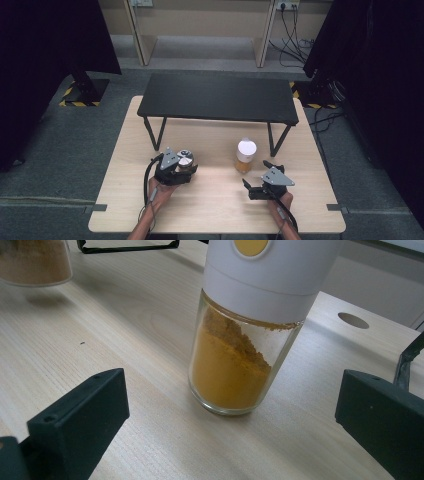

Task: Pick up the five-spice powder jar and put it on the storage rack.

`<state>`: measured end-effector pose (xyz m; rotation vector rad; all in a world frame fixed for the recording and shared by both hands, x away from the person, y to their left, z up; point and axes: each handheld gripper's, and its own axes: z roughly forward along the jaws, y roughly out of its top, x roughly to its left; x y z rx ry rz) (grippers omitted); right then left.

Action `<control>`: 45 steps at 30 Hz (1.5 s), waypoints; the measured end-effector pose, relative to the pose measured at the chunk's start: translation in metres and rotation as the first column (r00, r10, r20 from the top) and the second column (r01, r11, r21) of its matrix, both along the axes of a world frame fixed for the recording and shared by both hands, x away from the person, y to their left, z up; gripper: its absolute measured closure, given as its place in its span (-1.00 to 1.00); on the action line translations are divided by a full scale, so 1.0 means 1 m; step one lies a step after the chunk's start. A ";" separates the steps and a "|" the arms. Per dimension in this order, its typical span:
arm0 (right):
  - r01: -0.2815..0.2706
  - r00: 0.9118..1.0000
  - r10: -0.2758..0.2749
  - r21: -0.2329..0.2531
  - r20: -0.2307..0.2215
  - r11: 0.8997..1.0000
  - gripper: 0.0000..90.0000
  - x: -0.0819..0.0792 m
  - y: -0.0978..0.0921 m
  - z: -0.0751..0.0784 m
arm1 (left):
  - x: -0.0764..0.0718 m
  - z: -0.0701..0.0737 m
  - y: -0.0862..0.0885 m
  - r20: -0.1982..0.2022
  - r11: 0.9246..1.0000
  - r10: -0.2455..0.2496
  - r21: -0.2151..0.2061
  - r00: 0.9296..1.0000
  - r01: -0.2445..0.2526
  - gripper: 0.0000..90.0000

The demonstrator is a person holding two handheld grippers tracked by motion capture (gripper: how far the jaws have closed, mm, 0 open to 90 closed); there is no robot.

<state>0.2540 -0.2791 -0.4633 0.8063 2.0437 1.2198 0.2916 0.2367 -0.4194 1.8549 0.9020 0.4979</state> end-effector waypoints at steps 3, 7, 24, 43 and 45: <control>0.000 1.000 0.000 0.000 0.000 1.000 -0.99 0.000 0.000 0.000 | 0.002 0.009 0.000 0.000 1.000 -0.012 0.006 1.000 0.012 -0.32; 0.000 1.000 0.000 0.001 0.000 1.000 -0.99 0.000 0.000 0.000 | 0.006 0.019 0.001 -0.010 1.000 -0.030 0.008 0.999 0.030 -0.32; 0.000 1.000 0.000 0.001 0.000 1.000 -0.99 0.000 0.000 0.000 | 0.019 0.090 0.014 -0.018 0.995 -0.102 0.012 0.995 0.102 -0.32; -0.001 1.000 0.001 0.002 -0.001 1.000 -0.99 0.000 -0.001 0.000 | 0.053 0.177 0.009 -0.017 0.994 -0.109 0.002 0.994 0.109 -0.32; -0.002 1.000 0.002 0.002 0.000 1.000 -0.99 0.000 -0.001 0.000 | 0.058 0.183 0.009 -0.023 0.995 -0.102 -0.014 0.994 0.102 -0.32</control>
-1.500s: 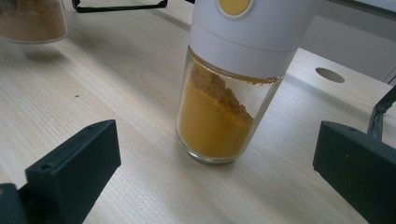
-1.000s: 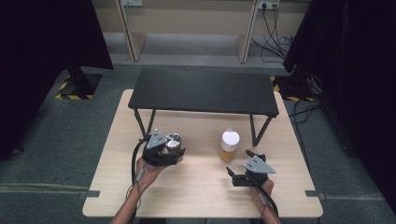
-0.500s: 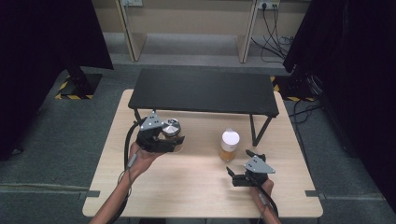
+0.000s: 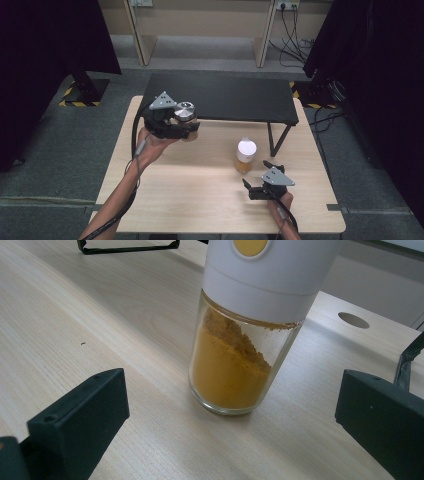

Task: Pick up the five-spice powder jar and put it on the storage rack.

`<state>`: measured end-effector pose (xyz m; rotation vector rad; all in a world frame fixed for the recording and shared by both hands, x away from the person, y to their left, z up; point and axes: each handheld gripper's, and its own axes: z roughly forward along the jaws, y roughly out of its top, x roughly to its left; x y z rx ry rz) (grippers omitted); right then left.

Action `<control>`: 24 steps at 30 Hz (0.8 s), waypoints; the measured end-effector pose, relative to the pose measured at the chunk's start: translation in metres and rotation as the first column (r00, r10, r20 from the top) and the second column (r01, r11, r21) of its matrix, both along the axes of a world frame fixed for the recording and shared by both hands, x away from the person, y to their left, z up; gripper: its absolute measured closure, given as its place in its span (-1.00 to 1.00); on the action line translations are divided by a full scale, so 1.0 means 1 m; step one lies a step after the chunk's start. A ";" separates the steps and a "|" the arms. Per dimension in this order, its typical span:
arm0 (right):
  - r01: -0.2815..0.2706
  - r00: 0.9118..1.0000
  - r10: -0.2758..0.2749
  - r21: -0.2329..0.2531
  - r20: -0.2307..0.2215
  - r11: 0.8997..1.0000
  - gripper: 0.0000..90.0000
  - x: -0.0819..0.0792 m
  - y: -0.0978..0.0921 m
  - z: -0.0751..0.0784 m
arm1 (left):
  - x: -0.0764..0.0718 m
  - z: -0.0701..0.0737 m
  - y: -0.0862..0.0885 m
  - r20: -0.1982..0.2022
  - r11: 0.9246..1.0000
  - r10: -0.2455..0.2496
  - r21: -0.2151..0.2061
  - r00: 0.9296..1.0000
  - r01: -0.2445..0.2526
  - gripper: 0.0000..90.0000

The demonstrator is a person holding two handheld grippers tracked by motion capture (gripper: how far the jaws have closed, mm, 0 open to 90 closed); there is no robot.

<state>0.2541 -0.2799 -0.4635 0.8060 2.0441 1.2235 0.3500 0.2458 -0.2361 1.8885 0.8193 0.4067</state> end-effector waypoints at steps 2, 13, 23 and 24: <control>0.000 1.000 0.000 0.000 0.000 1.000 -0.99 0.000 0.000 0.000 | 0.006 0.007 -0.002 -0.006 1.000 0.008 0.003 1.000 -0.008 -0.32; -0.003 1.000 0.003 -0.001 -0.002 1.000 -0.99 0.000 0.000 0.000 | 0.032 0.031 -0.021 -0.009 0.995 0.098 0.025 0.995 -0.098 -0.32; -0.008 1.000 0.008 0.002 0.000 1.000 -0.99 0.000 -0.001 0.000 | 0.048 0.030 -0.035 0.016 0.978 0.206 0.036 0.978 -0.206 -0.32; -0.009 1.000 0.009 0.003 0.000 1.000 -0.99 0.000 -0.001 0.000 | 0.049 0.030 -0.036 0.018 0.975 0.216 0.040 0.976 -0.217 -0.32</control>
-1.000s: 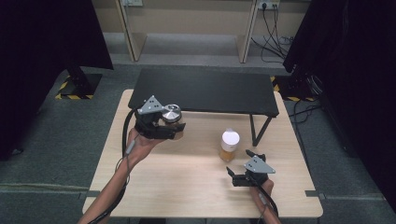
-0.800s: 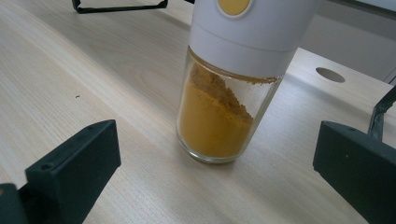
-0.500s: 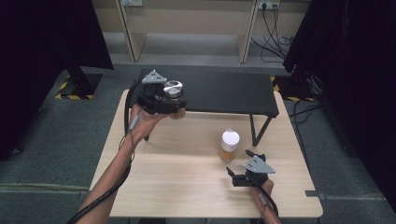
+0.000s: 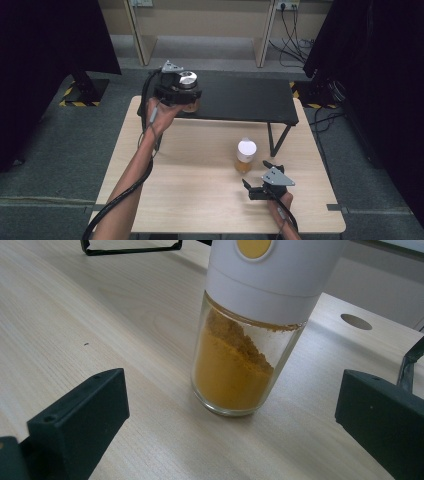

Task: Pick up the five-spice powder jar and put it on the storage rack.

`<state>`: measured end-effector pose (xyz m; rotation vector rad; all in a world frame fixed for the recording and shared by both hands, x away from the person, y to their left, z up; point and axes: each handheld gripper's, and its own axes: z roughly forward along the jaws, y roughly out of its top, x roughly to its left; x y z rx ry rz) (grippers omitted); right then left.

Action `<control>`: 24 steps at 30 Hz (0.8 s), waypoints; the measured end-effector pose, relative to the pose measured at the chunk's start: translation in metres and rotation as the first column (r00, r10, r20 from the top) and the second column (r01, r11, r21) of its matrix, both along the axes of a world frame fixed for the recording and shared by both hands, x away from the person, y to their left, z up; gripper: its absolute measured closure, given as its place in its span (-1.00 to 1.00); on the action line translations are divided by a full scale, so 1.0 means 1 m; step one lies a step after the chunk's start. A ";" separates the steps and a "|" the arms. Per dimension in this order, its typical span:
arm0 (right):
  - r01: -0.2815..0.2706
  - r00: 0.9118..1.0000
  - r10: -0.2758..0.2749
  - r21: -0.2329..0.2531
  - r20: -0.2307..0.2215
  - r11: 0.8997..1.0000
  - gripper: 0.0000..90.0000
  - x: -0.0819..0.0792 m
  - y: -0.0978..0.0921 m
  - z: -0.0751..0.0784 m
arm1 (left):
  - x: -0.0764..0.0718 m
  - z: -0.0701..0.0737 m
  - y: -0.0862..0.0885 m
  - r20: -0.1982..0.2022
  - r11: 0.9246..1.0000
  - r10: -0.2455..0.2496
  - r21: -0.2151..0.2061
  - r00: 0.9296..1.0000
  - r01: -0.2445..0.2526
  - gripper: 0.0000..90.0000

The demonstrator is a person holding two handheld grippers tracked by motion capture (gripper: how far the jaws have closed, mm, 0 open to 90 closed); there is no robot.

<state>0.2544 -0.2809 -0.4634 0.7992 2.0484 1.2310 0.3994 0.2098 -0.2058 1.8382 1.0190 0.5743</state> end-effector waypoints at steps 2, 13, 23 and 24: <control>-0.001 1.000 0.001 0.000 0.000 1.000 -0.99 0.000 0.000 0.000 | 0.002 0.000 -0.003 0.005 1.000 0.023 0.019 1.000 -0.023 -0.32; -0.004 1.000 0.004 0.002 0.001 1.000 -0.99 0.000 -0.001 0.000 | 0.020 -0.006 -0.008 -0.005 0.996 0.083 0.008 0.997 -0.083 -0.32; -0.008 1.000 0.008 0.006 0.002 1.000 -0.99 0.001 -0.002 -0.001 | 0.032 -0.016 -0.012 -0.013 0.992 0.127 0.005 0.992 -0.127 -0.32; -0.009 1.000 0.008 0.007 0.002 1.000 -0.99 0.001 -0.002 -0.001 | 0.033 -0.016 -0.013 -0.012 0.991 0.132 0.009 0.991 -0.132 -0.32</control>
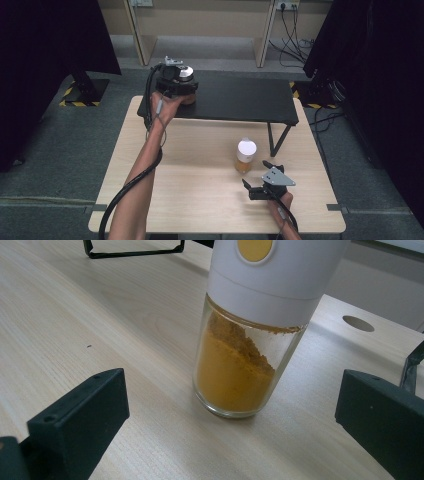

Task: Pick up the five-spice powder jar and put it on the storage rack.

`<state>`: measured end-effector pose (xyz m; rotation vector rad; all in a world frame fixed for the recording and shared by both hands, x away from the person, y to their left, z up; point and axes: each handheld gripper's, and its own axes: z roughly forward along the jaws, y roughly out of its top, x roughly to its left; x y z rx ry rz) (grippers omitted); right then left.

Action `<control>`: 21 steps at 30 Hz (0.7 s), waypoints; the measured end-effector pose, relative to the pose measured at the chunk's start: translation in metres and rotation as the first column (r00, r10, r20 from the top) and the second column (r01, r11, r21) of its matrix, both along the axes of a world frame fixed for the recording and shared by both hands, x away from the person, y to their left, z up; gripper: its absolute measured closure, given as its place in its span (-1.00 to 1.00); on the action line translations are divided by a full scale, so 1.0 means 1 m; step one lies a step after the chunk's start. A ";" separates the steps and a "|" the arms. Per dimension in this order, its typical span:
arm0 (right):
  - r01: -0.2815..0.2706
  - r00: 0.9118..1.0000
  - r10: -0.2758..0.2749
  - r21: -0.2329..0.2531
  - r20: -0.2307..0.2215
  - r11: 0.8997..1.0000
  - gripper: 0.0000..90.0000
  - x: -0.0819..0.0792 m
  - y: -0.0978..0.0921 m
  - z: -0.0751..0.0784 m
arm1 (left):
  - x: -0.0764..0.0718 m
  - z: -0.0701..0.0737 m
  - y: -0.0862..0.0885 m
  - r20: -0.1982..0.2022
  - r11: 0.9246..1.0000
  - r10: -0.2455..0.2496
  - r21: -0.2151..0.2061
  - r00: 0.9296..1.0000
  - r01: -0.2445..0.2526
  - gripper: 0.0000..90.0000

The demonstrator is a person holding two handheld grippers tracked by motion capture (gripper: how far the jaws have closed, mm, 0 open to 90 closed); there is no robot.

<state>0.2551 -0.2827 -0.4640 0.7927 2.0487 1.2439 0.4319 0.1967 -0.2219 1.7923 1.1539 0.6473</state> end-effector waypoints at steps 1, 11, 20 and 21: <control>-0.001 1.000 0.001 0.000 0.000 1.000 -0.99 0.000 0.000 0.000 | 0.000 0.000 -0.001 0.002 1.000 0.002 0.010 1.000 -0.002 -0.32; -0.002 1.000 0.002 -0.004 -0.002 1.000 -0.99 0.000 0.000 0.000 | 0.002 0.000 -0.006 -0.016 1.000 0.013 0.019 1.000 -0.013 -0.64; -0.002 1.000 0.002 -0.003 -0.003 1.000 -0.99 0.000 0.000 0.000 | -0.009 0.005 -0.005 0.002 1.000 0.029 0.004 1.000 -0.029 -1.00; -0.002 1.000 0.002 -0.003 -0.003 1.000 -0.99 0.000 0.000 0.000 | -0.010 0.006 -0.004 0.003 1.000 0.028 0.005 1.000 -0.028 -1.00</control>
